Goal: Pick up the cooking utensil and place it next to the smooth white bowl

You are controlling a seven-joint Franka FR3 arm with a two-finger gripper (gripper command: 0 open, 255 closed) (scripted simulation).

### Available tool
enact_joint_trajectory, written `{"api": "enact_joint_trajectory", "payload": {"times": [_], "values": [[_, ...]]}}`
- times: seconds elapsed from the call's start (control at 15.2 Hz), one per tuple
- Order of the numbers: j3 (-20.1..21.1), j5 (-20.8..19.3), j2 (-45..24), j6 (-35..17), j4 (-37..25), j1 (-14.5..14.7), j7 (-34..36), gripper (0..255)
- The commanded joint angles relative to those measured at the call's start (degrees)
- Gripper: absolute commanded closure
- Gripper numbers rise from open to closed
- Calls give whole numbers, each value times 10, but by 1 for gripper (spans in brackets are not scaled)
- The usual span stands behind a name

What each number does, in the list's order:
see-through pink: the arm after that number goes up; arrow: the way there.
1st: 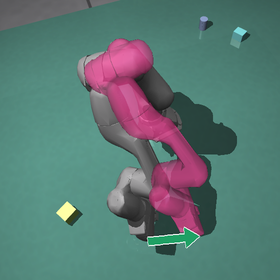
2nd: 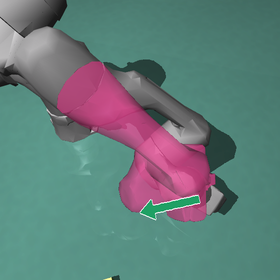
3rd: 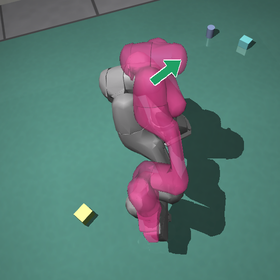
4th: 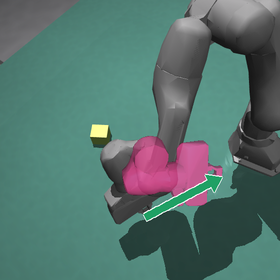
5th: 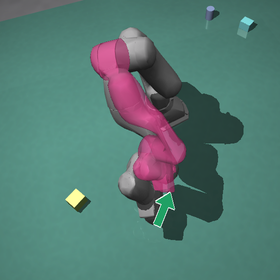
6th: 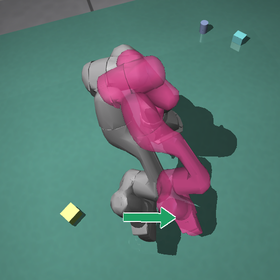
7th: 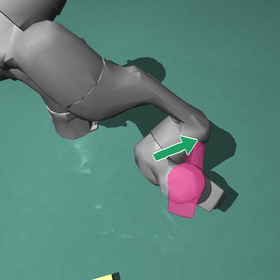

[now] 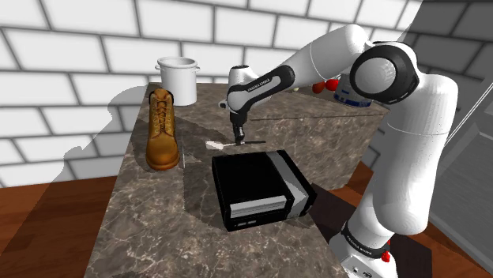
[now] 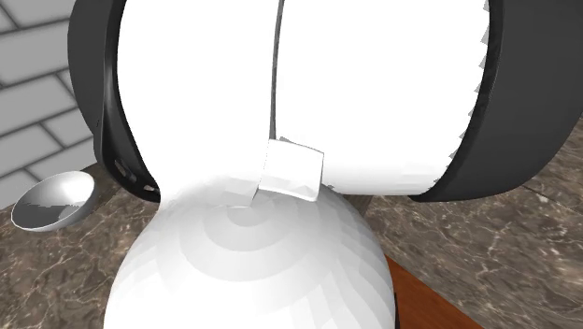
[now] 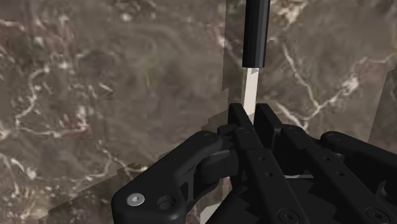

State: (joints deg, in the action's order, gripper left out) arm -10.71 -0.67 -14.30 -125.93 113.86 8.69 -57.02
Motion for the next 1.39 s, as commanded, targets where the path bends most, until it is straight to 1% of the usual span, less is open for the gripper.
{"api": "enact_joint_trajectory", "payload": {"times": [0.0,0.2,1.32], "values": [[0,0,0,0,0,0,0,255],[0,0,0,0,0,0,0,255],[-2,-10,55,118,-65,3,2,255]]}}
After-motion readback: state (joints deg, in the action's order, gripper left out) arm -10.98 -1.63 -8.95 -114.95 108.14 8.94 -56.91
